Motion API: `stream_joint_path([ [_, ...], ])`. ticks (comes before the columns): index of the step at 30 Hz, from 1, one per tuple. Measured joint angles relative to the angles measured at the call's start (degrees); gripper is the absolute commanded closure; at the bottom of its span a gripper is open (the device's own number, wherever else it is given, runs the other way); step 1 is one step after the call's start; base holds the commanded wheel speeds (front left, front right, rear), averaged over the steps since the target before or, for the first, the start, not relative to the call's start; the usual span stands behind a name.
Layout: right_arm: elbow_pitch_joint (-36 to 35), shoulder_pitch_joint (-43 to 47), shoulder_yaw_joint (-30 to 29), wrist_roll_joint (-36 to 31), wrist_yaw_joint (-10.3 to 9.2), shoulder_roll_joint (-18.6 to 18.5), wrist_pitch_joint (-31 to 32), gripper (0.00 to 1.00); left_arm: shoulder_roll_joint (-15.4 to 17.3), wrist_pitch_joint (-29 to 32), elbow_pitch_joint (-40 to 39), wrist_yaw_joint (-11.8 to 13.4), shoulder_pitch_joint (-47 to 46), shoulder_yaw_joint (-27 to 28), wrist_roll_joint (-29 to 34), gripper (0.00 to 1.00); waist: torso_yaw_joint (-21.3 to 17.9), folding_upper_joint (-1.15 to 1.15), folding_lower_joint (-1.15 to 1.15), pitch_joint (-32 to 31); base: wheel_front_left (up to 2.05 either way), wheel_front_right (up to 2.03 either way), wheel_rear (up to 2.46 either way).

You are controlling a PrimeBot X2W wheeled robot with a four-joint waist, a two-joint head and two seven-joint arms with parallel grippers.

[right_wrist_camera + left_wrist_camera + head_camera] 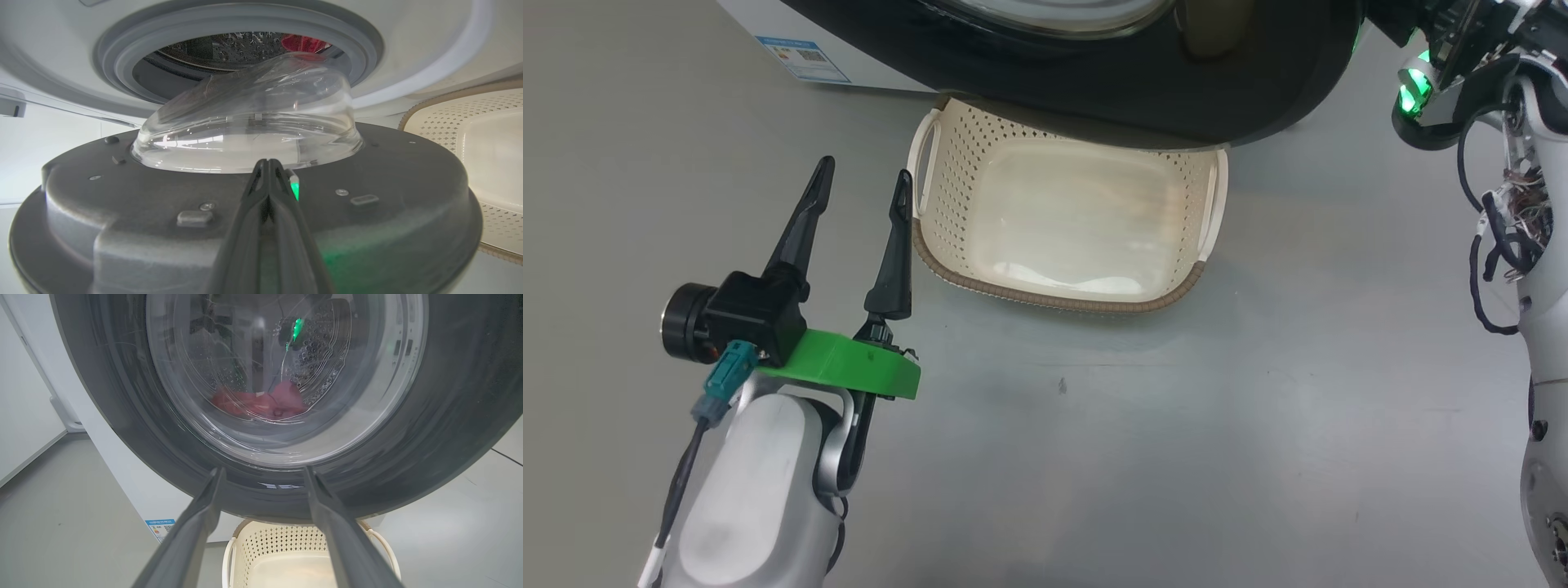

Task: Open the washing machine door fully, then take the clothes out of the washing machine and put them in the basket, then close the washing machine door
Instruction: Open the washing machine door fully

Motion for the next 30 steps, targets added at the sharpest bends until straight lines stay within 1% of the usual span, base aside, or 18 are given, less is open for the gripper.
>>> stream_joint_path([
  [4,0.0,1.8,0.4,0.0,1.07,0.3,0.6,1.00,0.0,0.0,0.7,0.0,0.9,-0.1,0.4,0.00,-0.2,0.00,0.00,-1.2,0.00,0.00,0.00],
  [8,-0.2,3.8,1.0,0.4,1.77,0.5,1.7,1.00,0.0,0.0,1.5,0.0,1.6,-0.2,0.4,0.00,-0.2,0.00,0.00,-2.4,0.00,0.00,0.00],
  [13,-0.8,6.6,1.9,0.6,2.42,1.7,2.4,1.00,0.0,0.0,1.9,0.0,2.3,-0.1,0.6,0.00,-0.2,0.00,0.00,-4.2,0.00,0.00,0.00],
  [18,-1.6,9.6,3.4,0.6,2.91,3.0,3.2,1.00,0.0,0.0,2.0,0.0,2.9,-0.1,0.8,0.00,0.0,0.00,0.00,-5.9,0.00,0.00,0.00],
  [30,-3.0,16.2,5.2,1.0,3.13,5.1,3.6,1.00,0.1,0.0,3.2,0.0,5.9,-0.7,0.7,0.00,1.1,0.00,0.00,-10.1,0.00,0.00,0.00],
])
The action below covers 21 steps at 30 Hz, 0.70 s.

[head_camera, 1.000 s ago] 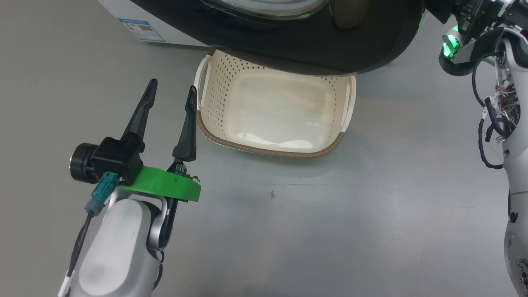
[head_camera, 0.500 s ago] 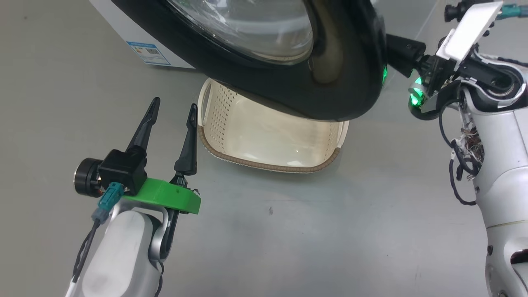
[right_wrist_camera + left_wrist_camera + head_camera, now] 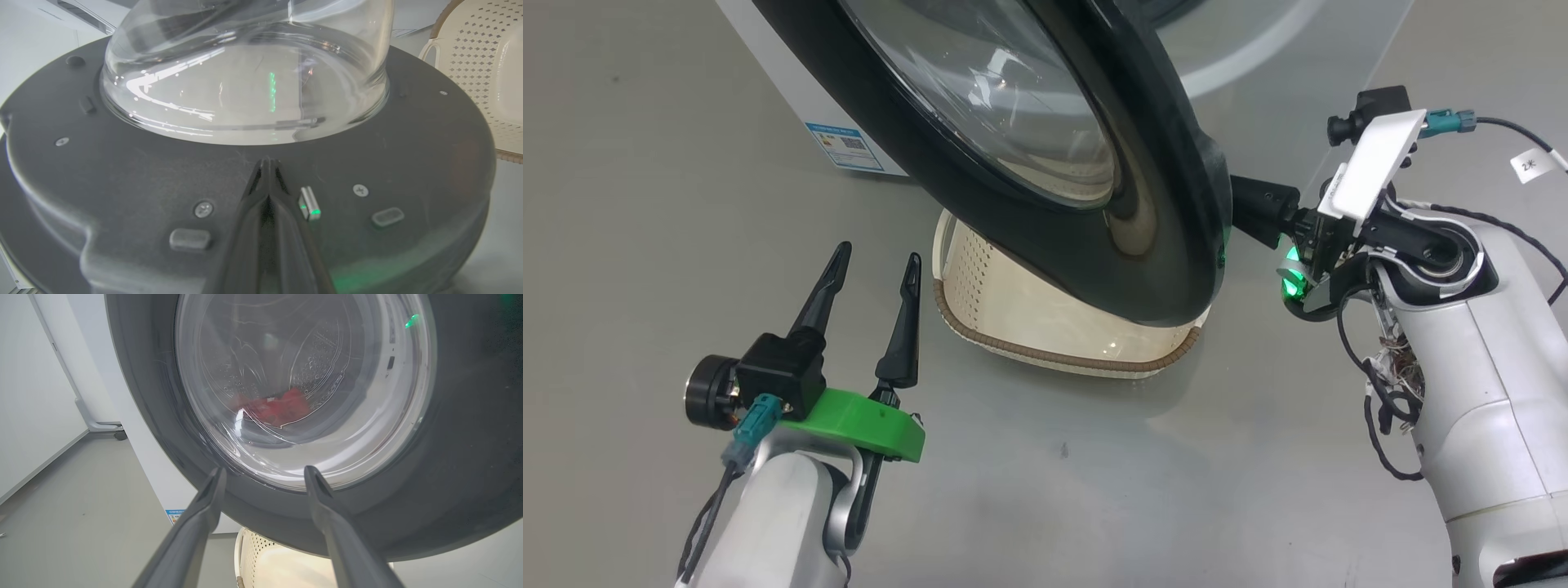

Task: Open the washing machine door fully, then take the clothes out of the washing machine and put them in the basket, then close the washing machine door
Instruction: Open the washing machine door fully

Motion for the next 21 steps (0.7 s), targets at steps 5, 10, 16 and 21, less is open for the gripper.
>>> stream_joint_path([
  [5,-0.7,2.7,1.3,0.0,0.33,0.4,0.0,1.00,0.0,0.0,0.3,0.0,1.0,-0.1,-0.6,0.00,0.8,0.00,0.00,-1.6,0.00,0.00,0.00],
  [10,-1.3,5.3,2.2,0.1,0.33,0.9,-0.5,1.00,0.0,0.0,0.6,0.0,1.9,-0.5,-0.7,0.00,1.8,0.00,0.00,-3.0,0.00,0.00,0.00],
  [16,-1.8,7.7,3.0,0.1,0.33,1.3,-1.1,1.00,0.0,0.0,0.9,0.0,2.6,-0.8,-0.7,0.00,3.1,0.00,0.00,-4.5,0.00,0.00,0.00],
  [21,-2.4,9.9,3.9,1.1,0.33,1.9,-2.1,1.00,0.1,0.0,1.6,0.0,3.6,-1.0,-0.7,0.00,4.5,0.00,0.00,-6.0,0.00,0.00,0.00],
])
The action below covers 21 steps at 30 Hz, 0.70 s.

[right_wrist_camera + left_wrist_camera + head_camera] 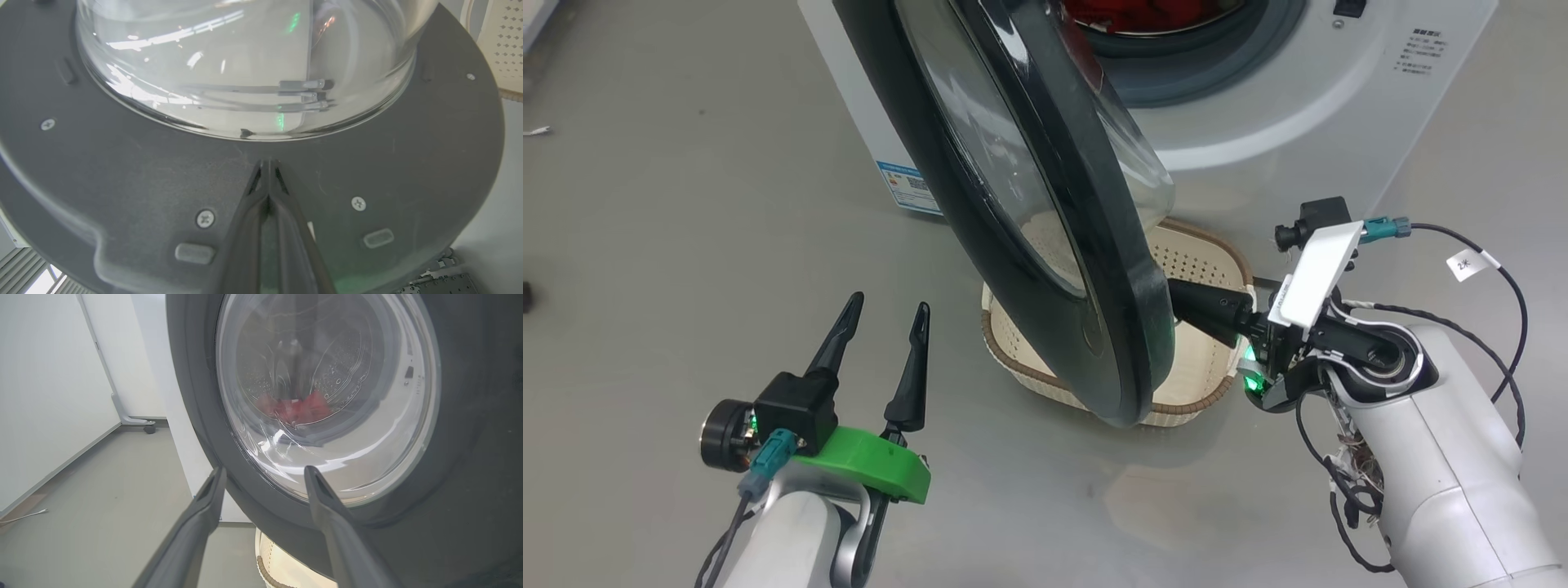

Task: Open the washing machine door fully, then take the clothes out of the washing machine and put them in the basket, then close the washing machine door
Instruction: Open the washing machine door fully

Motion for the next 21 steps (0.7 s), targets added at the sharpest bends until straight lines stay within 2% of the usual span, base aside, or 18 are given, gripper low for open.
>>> stream_joint_path([
  [14,-1.3,4.9,4.1,0.5,-0.01,0.2,-3.0,1.00,0.1,0.0,0.4,0.0,2.0,-0.3,0.0,0.00,5.7,0.00,0.00,-2.8,0.00,0.00,0.00],
  [21,-2.9,5.7,7.7,3.3,-0.01,0.2,-4.7,1.00,0.1,0.0,0.3,0.0,2.1,-0.2,0.0,0.00,8.0,0.00,0.00,-3.6,0.00,0.00,0.00],
])
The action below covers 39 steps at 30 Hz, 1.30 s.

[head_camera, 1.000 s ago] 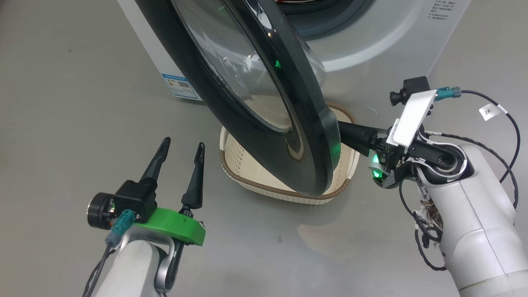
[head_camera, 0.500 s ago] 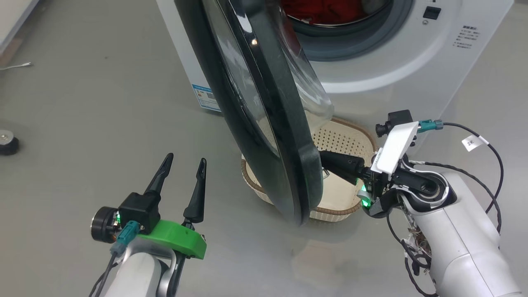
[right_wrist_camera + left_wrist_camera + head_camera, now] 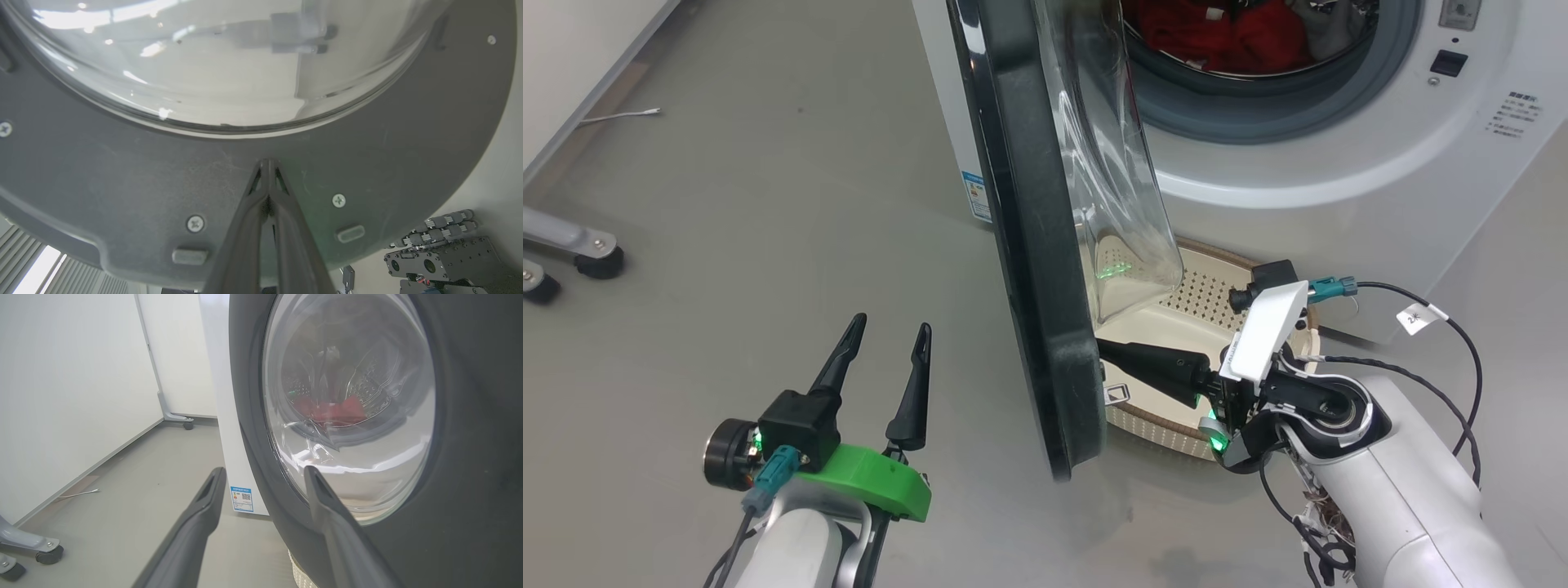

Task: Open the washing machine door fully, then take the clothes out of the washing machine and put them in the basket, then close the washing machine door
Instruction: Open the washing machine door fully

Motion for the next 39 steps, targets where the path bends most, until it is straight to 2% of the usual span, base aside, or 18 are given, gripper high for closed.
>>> stream_joint_path([
  [9,-0.8,0.1,3.6,1.2,0.00,0.1,-1.9,1.00,0.1,0.0,-0.5,0.0,0.1,0.7,0.0,0.00,1.6,0.00,0.00,-0.4,0.00,0.00,0.00],
  [18,-2.1,0.2,3.5,1.6,0.00,0.2,-5.5,1.00,0.1,0.0,-1.2,0.5,0.9,2.3,0.3,0.00,0.9,0.00,0.00,-0.5,0.00,0.00,0.00],
  [30,-6.5,5.3,-4.8,0.7,0.00,-0.4,-14.8,1.00,0.1,0.0,-1.4,0.5,1.3,3.9,1.0,0.00,-2.1,0.00,0.00,-0.7,0.00,0.00,0.00],
  [31,-6.9,5.8,-5.6,0.5,0.00,-0.6,-15.5,0.95,0.1,0.0,-1.4,0.5,1.3,4.1,1.0,0.00,-2.3,0.00,0.00,-0.7,0.00,0.00,0.00],
  [32,-7.2,6.4,-6.4,0.4,0.00,-1.0,-16.4,0.80,0.1,0.0,-1.4,0.6,1.3,4.2,1.0,0.00,-2.6,0.00,0.00,-0.8,0.00,0.00,0.00],
  [33,-7.4,7.2,-6.8,0.0,0.00,-1.6,-17.1,0.53,0.1,0.0,-1.4,0.6,1.3,4.3,1.1,0.00,-2.9,0.00,0.00,-0.9,0.00,0.00,0.00],
  [34,-7.7,7.9,-7.3,-0.7,0.00,-2.2,-17.8,0.10,0.1,0.0,-1.4,0.6,1.4,4.3,1.3,0.00,-3.1,0.00,0.00,-1.0,0.00,0.00,0.00],
  [35,-7.8,8.6,-7.8,-1.4,0.00,-2.7,-18.8,0.00,0.1,0.0,-1.4,0.6,1.5,4.3,1.3,0.00,-3.4,0.00,0.00,-1.1,0.00,0.00,0.00],
  [39,-8.7,10.6,-8.7,-5.9,0.00,-4.0,-23.2,0.00,0.1,0.0,-1.2,0.6,2.3,5.1,1.4,0.00,-4.5,0.00,0.00,-1.7,0.00,0.00,0.00],
])
